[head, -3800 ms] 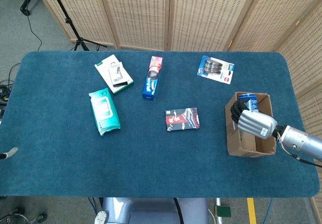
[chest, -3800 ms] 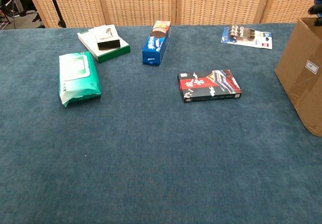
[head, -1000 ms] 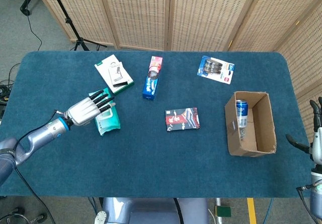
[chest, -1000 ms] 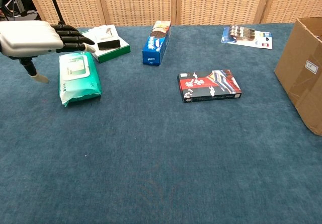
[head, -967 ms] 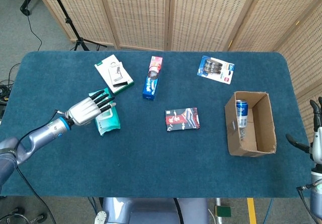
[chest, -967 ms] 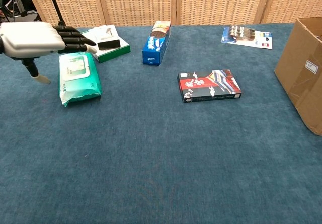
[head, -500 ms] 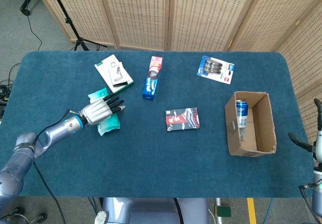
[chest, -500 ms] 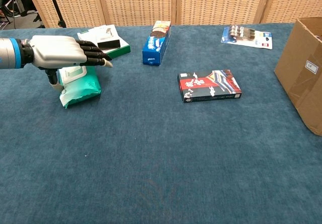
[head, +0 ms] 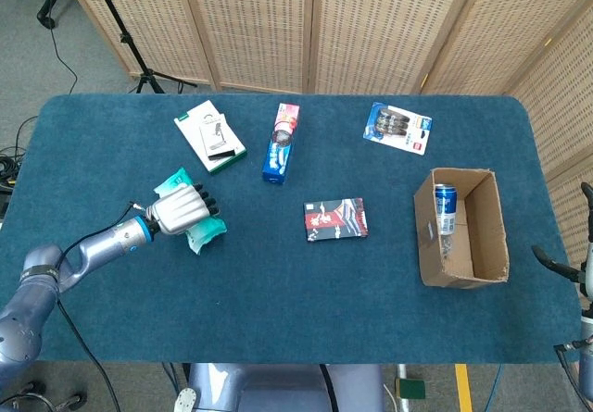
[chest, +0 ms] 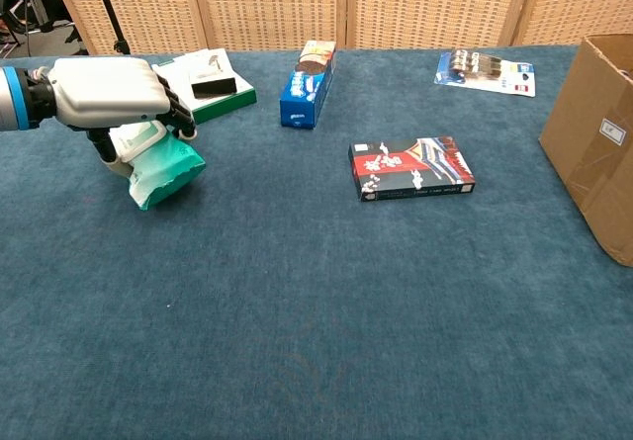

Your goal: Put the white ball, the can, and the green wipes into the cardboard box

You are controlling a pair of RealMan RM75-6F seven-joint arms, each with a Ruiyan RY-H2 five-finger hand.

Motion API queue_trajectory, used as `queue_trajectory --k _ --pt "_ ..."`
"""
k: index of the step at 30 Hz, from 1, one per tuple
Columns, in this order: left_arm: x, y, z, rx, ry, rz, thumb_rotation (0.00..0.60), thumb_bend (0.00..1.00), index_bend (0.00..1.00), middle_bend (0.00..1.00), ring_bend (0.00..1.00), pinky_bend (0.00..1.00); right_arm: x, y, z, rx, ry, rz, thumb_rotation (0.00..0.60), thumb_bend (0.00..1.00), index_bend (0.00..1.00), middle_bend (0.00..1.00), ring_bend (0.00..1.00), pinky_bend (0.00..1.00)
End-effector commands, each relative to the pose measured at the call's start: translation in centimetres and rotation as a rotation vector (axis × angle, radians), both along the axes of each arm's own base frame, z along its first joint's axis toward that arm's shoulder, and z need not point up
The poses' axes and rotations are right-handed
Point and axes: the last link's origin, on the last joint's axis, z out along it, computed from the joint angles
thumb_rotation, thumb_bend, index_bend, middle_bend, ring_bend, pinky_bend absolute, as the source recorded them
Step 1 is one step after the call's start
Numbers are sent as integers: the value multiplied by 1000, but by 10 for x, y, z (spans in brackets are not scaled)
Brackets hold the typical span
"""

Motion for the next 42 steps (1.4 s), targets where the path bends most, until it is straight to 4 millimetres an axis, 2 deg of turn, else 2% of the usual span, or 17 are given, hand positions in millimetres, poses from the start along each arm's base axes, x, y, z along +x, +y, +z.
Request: queue_trajectory --k 1,8,10,19,31,38,42 --pt "10 -5 5 -1 -44 -45 600 358 696 522 513 516 1 1 1 2 -7 5 600 0 0 0 0 10" --pt "39 -15 7 -13 -87 -154 600 352 696 522 513 516 1 2 3 3 -17 10 600 0 0 0 0 10" --pt "65 -24 0 -38 -109 -229 600 352 696 522 513 516 1 3 5 -1 -22 13 600 0 0 0 0 10" --pt "137 -57 -35 -106 -147 -222 600 351 696 522 513 516 -1 3 10 -7 -40 15 600 0 0 0 0 10" --pt "186 -82 -77 -163 -137 -164 600 364 696 522 513 516 -2 4 13 -10 -58 19 600 0 0 0 0 7" --pt "213 -86 -98 -202 -141 -15 600 359 696 522 513 519 -2 5 16 -14 -67 19 600 0 0 0 0 6" --pt "221 -86 -109 -202 -134 78 600 349 696 522 513 527 -3 5 16 -11 -67 20 600 0 0 0 0 6"
